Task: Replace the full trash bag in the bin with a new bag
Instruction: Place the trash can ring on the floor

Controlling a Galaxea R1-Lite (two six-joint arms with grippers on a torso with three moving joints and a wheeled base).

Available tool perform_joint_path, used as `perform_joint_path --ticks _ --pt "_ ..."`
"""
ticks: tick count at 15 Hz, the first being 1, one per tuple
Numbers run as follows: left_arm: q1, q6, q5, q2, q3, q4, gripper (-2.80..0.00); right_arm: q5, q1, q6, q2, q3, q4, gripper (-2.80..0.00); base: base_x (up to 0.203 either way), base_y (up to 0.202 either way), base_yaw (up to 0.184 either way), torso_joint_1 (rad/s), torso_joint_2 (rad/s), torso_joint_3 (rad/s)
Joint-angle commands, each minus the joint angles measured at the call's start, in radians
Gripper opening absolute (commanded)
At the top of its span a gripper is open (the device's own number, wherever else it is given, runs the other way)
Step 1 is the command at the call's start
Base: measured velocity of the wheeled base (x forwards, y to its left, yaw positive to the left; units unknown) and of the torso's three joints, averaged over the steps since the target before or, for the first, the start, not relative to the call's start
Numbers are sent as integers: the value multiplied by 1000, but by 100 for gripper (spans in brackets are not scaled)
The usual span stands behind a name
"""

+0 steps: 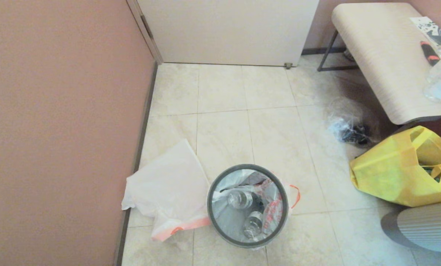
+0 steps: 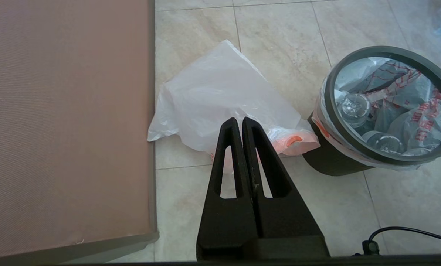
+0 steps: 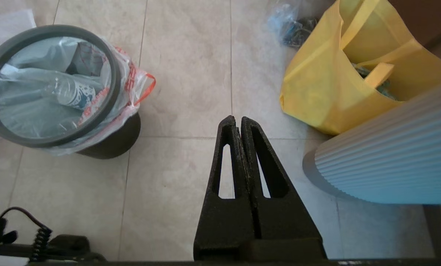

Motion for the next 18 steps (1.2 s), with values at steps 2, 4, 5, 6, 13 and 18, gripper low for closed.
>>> perform_joint_path --ticks 2,4,5,6,13,18 --pt "0 0 0 1 8 -1 -280 3 1 -1 286 -125 -2 -280 0 0 0 0 0 0" --pt "0 0 0 1 8 -1 -280 14 1 3 466 -209 -2 -280 0 0 0 0 0 0" --pt "0 0 0 1 8 -1 -280 19 2 10 557 -249 -6 -280 0 0 0 0 0 0" --pt "0 0 0 1 8 -1 -280 22 5 18 657 -284 -16 -280 0 0 0 0 0 0" --pt "0 0 0 1 8 -1 -280 17 126 91 1388 -393 -355 -280 0 0 0 0 0 0" --pt "0 0 0 1 8 -2 -280 -2 190 111 1693 -454 -592 -280 0 0 0 0 0 0"
